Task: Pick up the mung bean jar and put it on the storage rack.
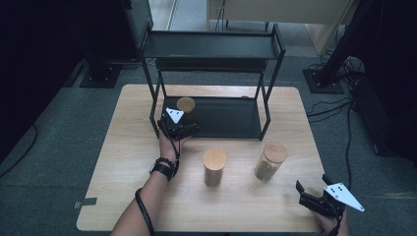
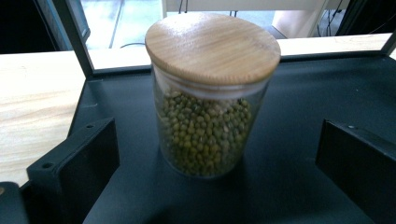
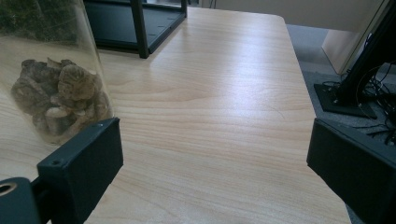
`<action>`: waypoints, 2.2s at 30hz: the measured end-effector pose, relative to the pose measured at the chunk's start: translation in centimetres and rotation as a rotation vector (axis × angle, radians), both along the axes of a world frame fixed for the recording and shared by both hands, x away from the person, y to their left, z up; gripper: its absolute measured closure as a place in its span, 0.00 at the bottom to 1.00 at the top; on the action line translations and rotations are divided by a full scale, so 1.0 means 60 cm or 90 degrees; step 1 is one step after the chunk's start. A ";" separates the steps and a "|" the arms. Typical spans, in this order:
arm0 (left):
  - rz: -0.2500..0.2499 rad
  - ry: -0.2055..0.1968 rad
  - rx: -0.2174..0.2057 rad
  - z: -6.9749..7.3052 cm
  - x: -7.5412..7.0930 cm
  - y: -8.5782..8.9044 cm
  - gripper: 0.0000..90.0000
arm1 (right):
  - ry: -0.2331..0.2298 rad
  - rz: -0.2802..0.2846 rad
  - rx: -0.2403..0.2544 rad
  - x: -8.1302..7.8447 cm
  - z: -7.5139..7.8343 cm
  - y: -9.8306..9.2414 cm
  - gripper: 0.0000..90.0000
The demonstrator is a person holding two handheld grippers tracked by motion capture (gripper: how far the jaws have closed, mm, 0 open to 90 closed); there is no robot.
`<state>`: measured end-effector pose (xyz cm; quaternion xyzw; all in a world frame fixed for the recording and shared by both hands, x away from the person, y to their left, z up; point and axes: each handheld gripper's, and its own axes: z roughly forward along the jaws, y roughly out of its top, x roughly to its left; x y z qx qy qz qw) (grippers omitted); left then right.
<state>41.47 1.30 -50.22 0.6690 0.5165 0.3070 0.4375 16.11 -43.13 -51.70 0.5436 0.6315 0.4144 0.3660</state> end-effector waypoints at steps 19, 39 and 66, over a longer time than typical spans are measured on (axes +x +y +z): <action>-0.023 -0.034 0.015 -0.014 -0.056 0.020 0.00 | 0.001 -0.001 -0.006 0.000 0.000 0.002 0.04; -0.037 -0.036 0.011 -0.018 -0.101 0.052 0.00 | 0.001 -0.004 -0.009 0.000 -0.001 0.003 0.04; -0.046 -0.033 0.006 -0.021 -0.160 0.107 0.00 | 0.002 -0.010 -0.012 0.000 -0.001 0.005 0.04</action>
